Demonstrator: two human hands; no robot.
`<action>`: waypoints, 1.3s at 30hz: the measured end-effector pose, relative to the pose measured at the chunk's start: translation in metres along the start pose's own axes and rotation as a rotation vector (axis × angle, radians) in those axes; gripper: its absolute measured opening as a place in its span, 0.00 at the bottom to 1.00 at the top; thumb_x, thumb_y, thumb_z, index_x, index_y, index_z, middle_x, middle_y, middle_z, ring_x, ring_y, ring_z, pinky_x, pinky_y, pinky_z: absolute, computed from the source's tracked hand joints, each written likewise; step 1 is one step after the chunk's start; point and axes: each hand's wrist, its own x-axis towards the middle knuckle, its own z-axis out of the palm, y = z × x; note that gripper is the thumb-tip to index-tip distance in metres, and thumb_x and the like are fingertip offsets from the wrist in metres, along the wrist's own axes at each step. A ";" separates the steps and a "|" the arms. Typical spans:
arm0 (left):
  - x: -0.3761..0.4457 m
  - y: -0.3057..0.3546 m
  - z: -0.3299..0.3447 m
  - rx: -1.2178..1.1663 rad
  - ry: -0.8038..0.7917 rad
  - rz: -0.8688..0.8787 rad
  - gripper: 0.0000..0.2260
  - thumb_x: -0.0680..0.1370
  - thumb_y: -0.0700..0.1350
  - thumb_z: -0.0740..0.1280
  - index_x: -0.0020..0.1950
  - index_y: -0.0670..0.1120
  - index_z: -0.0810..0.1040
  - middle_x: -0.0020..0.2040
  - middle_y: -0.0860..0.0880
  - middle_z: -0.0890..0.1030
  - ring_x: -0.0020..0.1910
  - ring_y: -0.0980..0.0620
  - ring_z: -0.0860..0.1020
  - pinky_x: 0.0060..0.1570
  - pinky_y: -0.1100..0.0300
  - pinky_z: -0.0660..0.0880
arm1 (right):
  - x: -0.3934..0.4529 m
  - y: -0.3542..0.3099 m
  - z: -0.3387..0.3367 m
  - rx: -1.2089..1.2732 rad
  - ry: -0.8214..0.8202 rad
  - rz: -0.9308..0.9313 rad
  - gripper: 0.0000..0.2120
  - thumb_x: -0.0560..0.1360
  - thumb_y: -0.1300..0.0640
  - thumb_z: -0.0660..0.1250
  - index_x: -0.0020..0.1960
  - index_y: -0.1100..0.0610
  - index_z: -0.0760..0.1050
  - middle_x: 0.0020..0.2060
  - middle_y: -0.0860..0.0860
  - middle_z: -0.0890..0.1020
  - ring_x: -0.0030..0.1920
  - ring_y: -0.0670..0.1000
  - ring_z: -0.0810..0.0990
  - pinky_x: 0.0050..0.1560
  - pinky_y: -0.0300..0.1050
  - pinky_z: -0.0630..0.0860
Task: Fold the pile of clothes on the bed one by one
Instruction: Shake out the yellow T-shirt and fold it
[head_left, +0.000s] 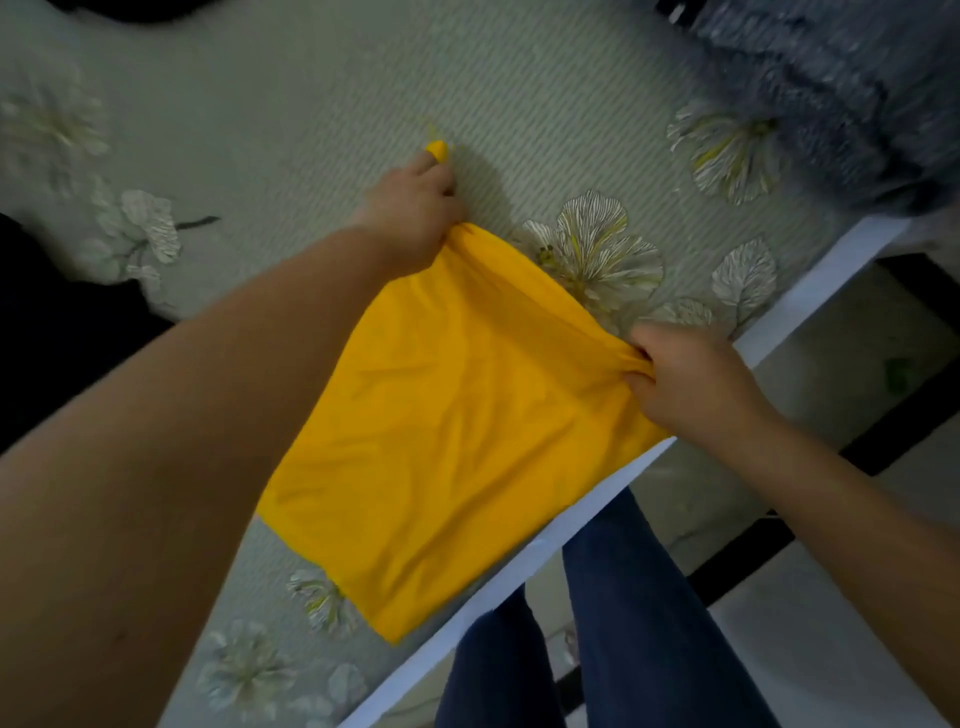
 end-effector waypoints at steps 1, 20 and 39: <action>-0.013 -0.003 0.000 -0.030 0.041 0.006 0.12 0.75 0.37 0.60 0.56 0.36 0.76 0.59 0.36 0.73 0.62 0.39 0.66 0.53 0.46 0.66 | -0.006 -0.011 0.002 0.014 -0.014 -0.021 0.19 0.72 0.67 0.62 0.30 0.54 0.56 0.28 0.46 0.61 0.35 0.53 0.67 0.33 0.46 0.49; -0.309 -0.063 0.117 0.046 0.278 0.335 0.16 0.70 0.38 0.56 0.43 0.29 0.78 0.44 0.30 0.80 0.45 0.28 0.78 0.38 0.34 0.74 | -0.138 -0.184 0.269 -0.426 0.356 -0.127 0.12 0.53 0.71 0.62 0.28 0.56 0.73 0.25 0.51 0.73 0.25 0.52 0.73 0.29 0.42 0.66; -0.340 -0.053 0.195 0.048 0.288 0.297 0.24 0.70 0.49 0.56 0.58 0.33 0.76 0.57 0.34 0.78 0.55 0.32 0.76 0.48 0.32 0.70 | -0.131 -0.222 0.341 -0.585 0.159 0.243 0.34 0.53 0.51 0.81 0.57 0.62 0.78 0.56 0.61 0.79 0.57 0.61 0.78 0.51 0.62 0.75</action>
